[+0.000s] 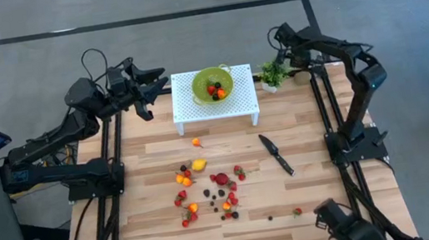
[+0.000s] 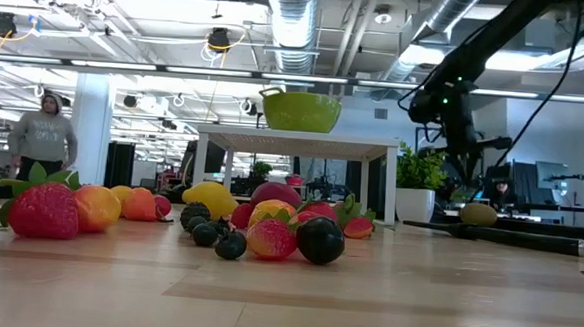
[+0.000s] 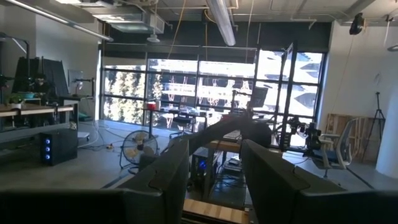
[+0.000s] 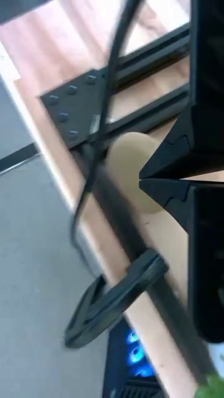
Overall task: Pick & Place Fruit
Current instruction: Put the brown kiwi into the green strainer bowl
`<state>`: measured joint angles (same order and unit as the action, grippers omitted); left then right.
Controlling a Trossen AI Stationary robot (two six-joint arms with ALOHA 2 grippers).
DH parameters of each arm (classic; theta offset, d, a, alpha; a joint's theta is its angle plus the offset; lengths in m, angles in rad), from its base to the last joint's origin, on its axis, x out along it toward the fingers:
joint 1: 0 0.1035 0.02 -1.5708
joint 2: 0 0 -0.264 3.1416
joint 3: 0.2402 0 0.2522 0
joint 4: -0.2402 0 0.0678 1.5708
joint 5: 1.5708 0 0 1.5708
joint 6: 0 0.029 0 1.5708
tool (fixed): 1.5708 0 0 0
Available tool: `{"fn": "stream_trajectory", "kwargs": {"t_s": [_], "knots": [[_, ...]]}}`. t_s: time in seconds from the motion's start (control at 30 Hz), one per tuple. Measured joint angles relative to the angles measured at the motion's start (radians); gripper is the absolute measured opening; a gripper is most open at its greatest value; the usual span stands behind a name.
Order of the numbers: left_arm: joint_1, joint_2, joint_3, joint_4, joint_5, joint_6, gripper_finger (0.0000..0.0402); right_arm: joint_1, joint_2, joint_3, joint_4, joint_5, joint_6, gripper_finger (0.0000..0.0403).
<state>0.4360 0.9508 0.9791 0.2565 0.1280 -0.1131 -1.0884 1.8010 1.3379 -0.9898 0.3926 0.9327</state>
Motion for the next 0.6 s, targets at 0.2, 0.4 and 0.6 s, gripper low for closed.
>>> {"fn": "stream_trajectory", "kwargs": {"t_s": [0.2,0.4,0.6], "knots": [[0.000,0.000,0.000,0.000,0.000,0.000,0.0142,-0.012,0.018,0.047,0.049,-0.005,-0.072,0.0000],[0.000,0.000,0.000,0.002,0.000,0.000,0.0142,-0.041,0.055,0.125,0.006,-0.051,-0.056,0.0000],[0.000,0.000,0.000,0.004,0.000,0.000,0.0142,-0.050,0.093,0.218,-0.049,0.022,-0.141,0.0000]]}}
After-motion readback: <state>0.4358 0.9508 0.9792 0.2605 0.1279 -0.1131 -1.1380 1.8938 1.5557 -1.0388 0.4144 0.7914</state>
